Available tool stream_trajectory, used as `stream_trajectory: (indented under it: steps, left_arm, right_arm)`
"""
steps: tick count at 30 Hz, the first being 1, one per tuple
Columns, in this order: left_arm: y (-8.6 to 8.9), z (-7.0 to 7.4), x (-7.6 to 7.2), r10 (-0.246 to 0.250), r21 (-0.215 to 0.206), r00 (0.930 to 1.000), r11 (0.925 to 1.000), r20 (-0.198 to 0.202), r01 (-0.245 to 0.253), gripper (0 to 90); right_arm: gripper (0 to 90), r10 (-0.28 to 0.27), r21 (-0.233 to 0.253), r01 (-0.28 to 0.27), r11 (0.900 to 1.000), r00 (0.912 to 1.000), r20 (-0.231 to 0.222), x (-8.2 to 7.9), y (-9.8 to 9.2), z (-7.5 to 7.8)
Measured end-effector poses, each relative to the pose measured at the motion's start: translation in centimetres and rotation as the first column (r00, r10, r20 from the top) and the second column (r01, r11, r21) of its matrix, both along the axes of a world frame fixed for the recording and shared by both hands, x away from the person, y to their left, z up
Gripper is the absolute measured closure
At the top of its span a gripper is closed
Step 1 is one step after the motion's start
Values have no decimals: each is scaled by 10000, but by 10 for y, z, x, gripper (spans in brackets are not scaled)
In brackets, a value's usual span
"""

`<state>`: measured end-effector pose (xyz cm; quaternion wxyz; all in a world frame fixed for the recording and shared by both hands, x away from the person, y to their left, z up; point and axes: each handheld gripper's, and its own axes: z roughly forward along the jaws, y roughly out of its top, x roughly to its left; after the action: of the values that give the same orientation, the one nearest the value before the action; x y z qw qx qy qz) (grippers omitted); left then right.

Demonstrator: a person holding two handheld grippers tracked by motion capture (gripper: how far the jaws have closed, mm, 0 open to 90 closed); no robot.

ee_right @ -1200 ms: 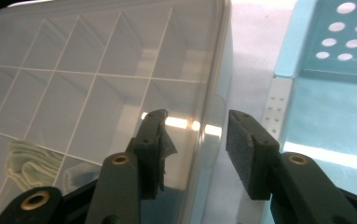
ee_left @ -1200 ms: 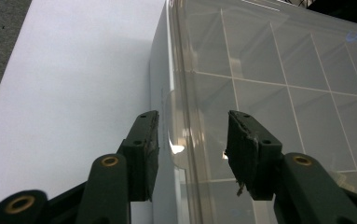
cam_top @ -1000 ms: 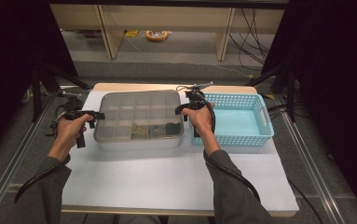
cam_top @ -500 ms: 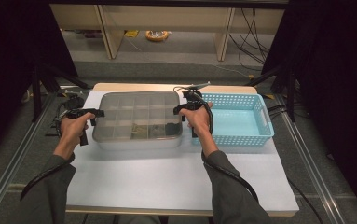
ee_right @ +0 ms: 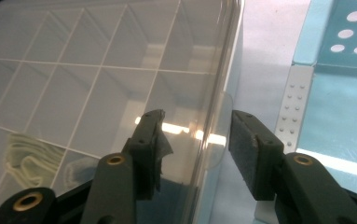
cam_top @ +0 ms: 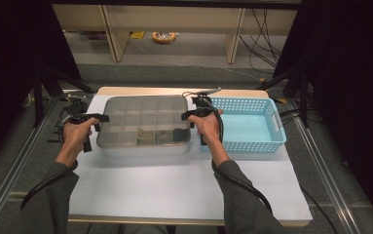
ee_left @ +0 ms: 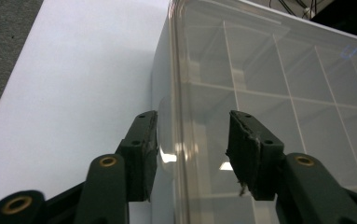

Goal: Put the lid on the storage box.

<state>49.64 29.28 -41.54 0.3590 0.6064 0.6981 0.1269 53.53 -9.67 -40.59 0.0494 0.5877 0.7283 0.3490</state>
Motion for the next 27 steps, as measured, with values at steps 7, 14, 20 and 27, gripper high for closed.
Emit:
stream_trajectory:
  steps: [7, 14, 20, 27]
  left_arm:
    - [0, 1, -9, -411, -82, 9989, 9991, -226, 409, 535]
    - [-2, -1, -6, -88, -235, 9997, 9997, -229, 82, 523]
    - [-4, 0, -6, 40, -177, 9997, 9998, -221, -44, 523]
    - [-4, 0, -3, 34, -116, 9998, 9999, -185, -36, 528]
  right_arm:
    - [542, 357, -310, -364, 9989, 9991, -233, -7, 0, 0]
    - [541, -449, 538, 475, 9974, 9978, -488, -5, -2, -3]
    - [550, -714, 642, 739, 9952, 9966, -411, -2, -3, -4]
    - [548, -812, 551, 836, 9950, 9957, -442, 1, 1, -1]
